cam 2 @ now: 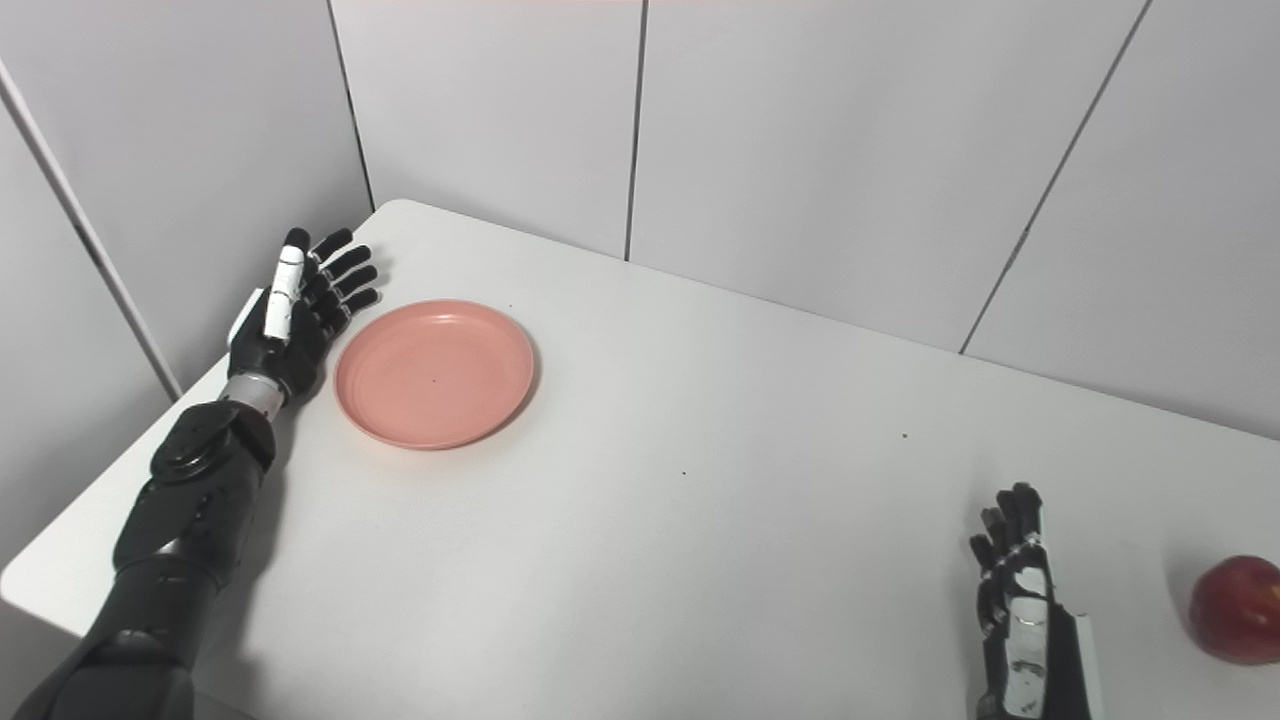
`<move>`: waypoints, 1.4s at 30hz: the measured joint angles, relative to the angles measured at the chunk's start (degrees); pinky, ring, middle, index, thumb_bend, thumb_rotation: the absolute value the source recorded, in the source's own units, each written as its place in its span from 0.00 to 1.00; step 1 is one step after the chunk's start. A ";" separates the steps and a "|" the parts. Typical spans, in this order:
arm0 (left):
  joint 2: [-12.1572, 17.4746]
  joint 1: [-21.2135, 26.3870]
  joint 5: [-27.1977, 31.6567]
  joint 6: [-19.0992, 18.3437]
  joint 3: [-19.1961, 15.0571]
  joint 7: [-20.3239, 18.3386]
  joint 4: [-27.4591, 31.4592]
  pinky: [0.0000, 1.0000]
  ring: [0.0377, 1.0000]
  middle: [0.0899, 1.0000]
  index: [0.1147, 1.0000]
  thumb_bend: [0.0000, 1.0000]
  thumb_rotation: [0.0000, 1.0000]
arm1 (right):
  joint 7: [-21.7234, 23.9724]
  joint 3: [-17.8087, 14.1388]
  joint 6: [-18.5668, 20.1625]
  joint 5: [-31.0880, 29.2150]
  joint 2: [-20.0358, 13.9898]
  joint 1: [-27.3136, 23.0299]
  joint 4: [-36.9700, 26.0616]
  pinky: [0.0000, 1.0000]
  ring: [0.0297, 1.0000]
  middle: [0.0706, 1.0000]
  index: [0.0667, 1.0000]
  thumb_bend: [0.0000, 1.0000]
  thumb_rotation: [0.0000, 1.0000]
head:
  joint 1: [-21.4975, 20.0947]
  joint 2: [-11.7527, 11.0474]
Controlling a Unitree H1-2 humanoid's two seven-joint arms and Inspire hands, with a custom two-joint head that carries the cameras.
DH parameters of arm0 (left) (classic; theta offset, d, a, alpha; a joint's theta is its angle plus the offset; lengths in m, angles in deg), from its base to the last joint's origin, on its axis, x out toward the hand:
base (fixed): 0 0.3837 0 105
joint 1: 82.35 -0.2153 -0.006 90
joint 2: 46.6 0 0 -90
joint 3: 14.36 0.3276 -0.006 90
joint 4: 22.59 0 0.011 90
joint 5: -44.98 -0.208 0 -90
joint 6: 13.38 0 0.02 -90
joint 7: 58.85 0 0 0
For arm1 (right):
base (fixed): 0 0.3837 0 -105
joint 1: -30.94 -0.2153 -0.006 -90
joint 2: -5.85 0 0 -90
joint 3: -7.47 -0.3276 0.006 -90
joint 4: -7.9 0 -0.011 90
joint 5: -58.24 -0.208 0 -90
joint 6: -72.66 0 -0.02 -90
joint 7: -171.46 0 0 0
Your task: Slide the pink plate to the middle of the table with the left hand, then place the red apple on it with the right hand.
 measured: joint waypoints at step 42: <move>-6.13 -2.94 0.04 -7.66 7.17 1.45 12.16 0.88 0.87 0.86 0.84 0.74 0.88 | -0.19 -0.12 0.01 0.13 0.11 0.02 -0.04 1.00 1.00 1.00 1.00 0.57 0.97 | -1.49 1.49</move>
